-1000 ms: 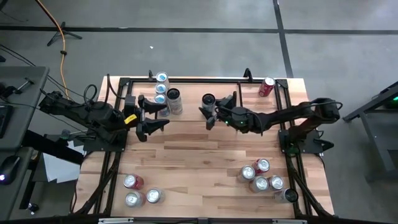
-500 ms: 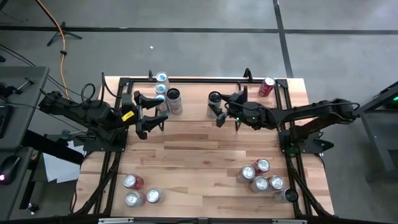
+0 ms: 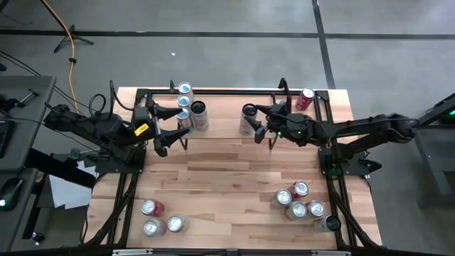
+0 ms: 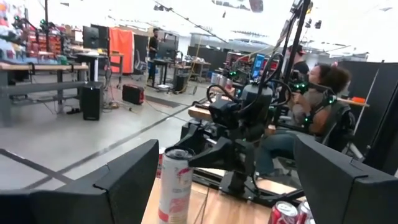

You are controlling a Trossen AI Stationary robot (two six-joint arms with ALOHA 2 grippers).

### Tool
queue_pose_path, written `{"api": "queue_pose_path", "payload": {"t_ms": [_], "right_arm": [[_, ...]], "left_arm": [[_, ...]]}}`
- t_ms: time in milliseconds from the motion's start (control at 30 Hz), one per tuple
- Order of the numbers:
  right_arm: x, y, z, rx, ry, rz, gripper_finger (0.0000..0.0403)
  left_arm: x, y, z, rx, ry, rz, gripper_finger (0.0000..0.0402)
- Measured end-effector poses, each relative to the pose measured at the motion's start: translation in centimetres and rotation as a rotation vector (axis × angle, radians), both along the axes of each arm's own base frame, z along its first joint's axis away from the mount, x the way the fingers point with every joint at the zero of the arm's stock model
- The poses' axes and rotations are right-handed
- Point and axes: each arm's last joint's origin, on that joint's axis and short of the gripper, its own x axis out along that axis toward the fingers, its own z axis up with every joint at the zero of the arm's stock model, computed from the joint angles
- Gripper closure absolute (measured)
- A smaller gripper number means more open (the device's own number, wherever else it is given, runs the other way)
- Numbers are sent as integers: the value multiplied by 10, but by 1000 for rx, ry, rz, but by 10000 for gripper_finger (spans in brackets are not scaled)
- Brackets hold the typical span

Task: Place canned beverage on shelf
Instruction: Put the left white-pink soda can aligned with the other white-pink soda can on the shelf

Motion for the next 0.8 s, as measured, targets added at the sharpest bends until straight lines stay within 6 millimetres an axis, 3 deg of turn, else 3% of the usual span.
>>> {"api": "queue_pose_path", "payload": {"t_ms": [333,533,667,800], "right_arm": [[-10,2,13,33,-76,41,109],[-29,-1,30,10,-134,-21,109],[-43,0,37,46,-156,-11,110],[-53,9,28,178,-89,52,128]], "left_arm": [[-15,12,8,59,-22,62,92],[-25,19,7,89,8,91,92],[-28,25,3,97,45,41,92],[-24,30,-3,115,41,-56,92]]}}
